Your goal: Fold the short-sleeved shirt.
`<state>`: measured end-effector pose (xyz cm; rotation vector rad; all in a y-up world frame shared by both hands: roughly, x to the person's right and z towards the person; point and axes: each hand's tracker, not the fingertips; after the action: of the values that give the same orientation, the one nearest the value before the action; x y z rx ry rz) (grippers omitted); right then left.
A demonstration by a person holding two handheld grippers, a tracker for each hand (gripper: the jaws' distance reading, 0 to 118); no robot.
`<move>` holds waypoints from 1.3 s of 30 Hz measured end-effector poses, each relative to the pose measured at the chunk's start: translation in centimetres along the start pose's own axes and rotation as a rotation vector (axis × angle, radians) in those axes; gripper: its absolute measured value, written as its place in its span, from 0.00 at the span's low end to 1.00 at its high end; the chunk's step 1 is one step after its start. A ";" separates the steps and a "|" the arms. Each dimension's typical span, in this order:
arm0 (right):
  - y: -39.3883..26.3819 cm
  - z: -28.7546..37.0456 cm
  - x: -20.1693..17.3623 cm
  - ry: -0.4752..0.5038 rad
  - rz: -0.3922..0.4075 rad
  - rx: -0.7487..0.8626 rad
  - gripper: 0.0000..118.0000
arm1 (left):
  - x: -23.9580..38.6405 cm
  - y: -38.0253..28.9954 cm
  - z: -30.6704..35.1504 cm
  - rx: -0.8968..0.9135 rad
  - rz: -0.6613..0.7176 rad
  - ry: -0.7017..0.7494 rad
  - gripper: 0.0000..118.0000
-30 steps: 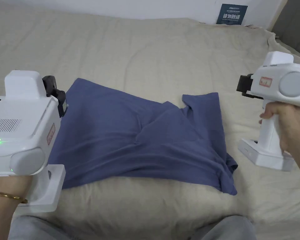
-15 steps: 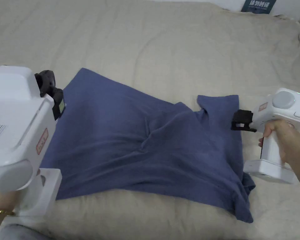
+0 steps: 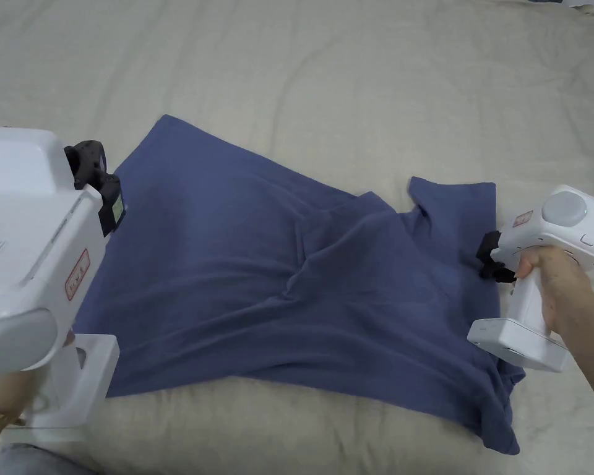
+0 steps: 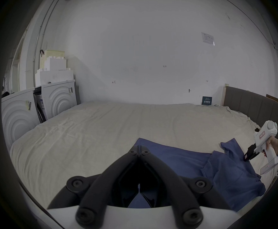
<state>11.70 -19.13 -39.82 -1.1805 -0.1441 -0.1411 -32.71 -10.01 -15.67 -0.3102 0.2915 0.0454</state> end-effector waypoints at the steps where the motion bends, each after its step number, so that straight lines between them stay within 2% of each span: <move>1: 0.0 0.2 0.0 -0.003 0.009 0.007 0.00 | 0.0 0.0 -0.2 -0.008 0.001 0.002 0.00; 3: 0.1 0.8 0.1 0.006 0.012 0.020 0.00 | -0.2 0.1 -0.7 -0.025 0.009 0.001 0.00; 5: 0.2 1.7 0.1 0.017 0.024 0.042 0.00 | -0.4 0.4 -1.7 -0.053 0.025 -0.011 0.10; 7: 0.3 2.6 0.2 0.029 0.040 0.064 0.00 | -0.5 1.1 -3.0 -0.114 0.064 -0.033 0.37; 9: 0.5 3.5 0.2 0.045 0.050 0.084 0.00 | -0.9 2.0 -5.1 -0.193 0.093 -0.057 0.79; 11: 0.6 4.3 0.2 0.057 0.053 0.101 0.00 | -1.0 3.1 -7.0 -0.210 0.096 -0.048 0.95; 13: 0.7 4.8 0.4 0.070 0.051 0.118 0.00 | -1.2 4.2 -9.3 -0.247 0.090 -0.054 1.00; 17: 1.1 5.7 0.8 0.118 0.035 0.138 0.00 | -1.2 6.0 -14.8 -0.399 0.060 -0.075 1.00; 21: 0.8 5.9 1.1 0.150 0.044 0.143 0.00 | -1.3 6.4 -21.0 -0.542 -0.002 -0.028 1.00; 23: 0.5 5.8 1.6 0.171 0.030 0.135 0.00 | -1.0 6.5 -23.5 -0.546 -0.014 -0.024 1.00; 27: 0.1 5.4 1.6 0.161 0.084 0.139 0.00 | 0.0 6.6 -28.3 -0.637 -0.043 -0.021 1.00; 31: 0.3 4.6 2.1 0.213 0.052 0.120 0.00 | 1.7 5.1 -31.9 -0.647 -0.125 0.000 1.00; 33: 0.5 4.4 2.1 0.212 0.068 0.122 0.00 | 2.2 4.2 -33.4 -0.691 -0.159 0.004 0.99; 35: 0.7 4.3 2.0 0.206 0.090 0.123 0.00 | 2.6 3.3 -34.6 -0.702 -0.182 0.014 0.91; 37: 0.9 4.1 2.0 0.216 0.087 0.114 0.00 | 2.7 2.6 -35.4 -0.713 -0.189 -0.001 0.69; 38: 0.9 4.1 1.9 0.224 0.092 0.112 0.00 | 2.8 2.4 -35.7 -0.722 -0.193 0.004 0.55; 39: 0.9 4.1 1.8 0.221 0.102 0.114 0.00 | 2.8 2.1 -35.8 -0.735 -0.185 -0.002 0.26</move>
<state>13.44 -15.02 -38.76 -1.0483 0.1014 -0.1704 -40.12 -19.05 -49.67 -1.0653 0.2347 -0.0319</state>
